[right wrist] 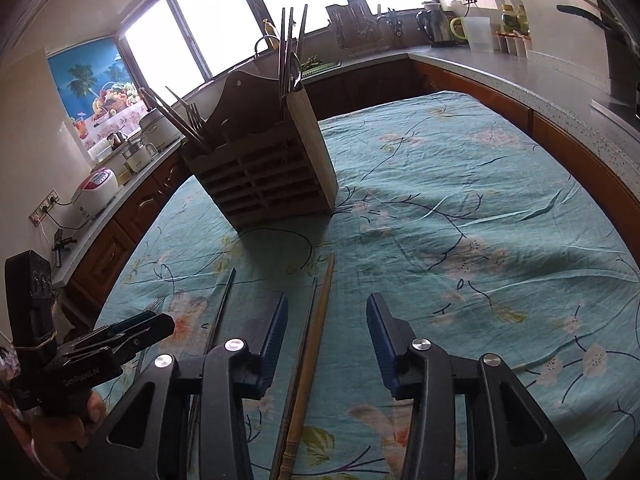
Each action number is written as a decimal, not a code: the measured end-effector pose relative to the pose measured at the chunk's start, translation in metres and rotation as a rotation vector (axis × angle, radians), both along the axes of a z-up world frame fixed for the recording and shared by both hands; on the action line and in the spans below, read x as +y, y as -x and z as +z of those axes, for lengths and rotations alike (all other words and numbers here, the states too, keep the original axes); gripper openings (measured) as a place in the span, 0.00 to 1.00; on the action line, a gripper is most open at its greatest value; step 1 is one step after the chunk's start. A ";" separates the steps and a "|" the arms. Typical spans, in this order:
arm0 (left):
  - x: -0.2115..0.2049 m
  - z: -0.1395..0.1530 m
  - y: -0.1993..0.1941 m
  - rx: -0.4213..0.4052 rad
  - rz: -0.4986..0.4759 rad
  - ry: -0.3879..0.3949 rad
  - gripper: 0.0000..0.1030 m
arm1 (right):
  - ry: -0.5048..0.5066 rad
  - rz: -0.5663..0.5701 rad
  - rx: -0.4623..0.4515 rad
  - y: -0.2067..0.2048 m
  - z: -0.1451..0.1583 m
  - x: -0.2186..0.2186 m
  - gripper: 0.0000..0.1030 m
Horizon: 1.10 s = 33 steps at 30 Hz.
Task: Organize utensils
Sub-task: 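Close the left gripper on a steel chopstick while the right gripper grasps a wooden chopstick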
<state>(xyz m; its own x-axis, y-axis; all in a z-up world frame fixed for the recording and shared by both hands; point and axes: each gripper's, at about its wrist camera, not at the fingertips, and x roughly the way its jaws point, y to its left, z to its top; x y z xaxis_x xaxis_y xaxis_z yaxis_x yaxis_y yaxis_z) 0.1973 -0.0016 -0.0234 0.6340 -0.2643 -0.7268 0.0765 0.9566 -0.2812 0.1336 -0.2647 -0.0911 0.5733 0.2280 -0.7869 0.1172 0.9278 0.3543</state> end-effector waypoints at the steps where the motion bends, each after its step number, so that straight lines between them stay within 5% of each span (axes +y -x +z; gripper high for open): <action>1: -0.001 -0.001 -0.006 0.008 -0.005 -0.001 0.51 | -0.002 0.006 0.013 -0.005 -0.004 0.002 0.29; 18: -0.023 -0.035 -0.083 0.096 -0.066 -0.070 0.35 | 0.078 0.080 0.140 -0.063 -0.047 0.016 0.17; 26: -0.047 -0.043 -0.095 0.065 -0.094 -0.196 0.31 | 0.186 0.146 0.141 -0.069 -0.053 0.030 0.17; 31: -0.058 -0.048 -0.094 0.035 -0.123 -0.229 0.08 | 0.216 0.154 0.132 -0.067 -0.053 0.033 0.10; 33: -0.057 -0.048 -0.095 0.034 -0.126 -0.222 0.06 | 0.202 0.149 0.132 -0.068 -0.053 0.032 0.08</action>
<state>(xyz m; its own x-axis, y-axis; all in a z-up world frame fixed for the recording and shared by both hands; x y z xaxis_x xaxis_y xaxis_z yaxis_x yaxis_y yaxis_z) 0.2922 -0.0588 -0.0716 0.5806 -0.1712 -0.7960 0.1935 0.9786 -0.0694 0.2017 -0.2328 -0.1441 0.4346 0.1334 -0.8907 0.0069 0.9885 0.1514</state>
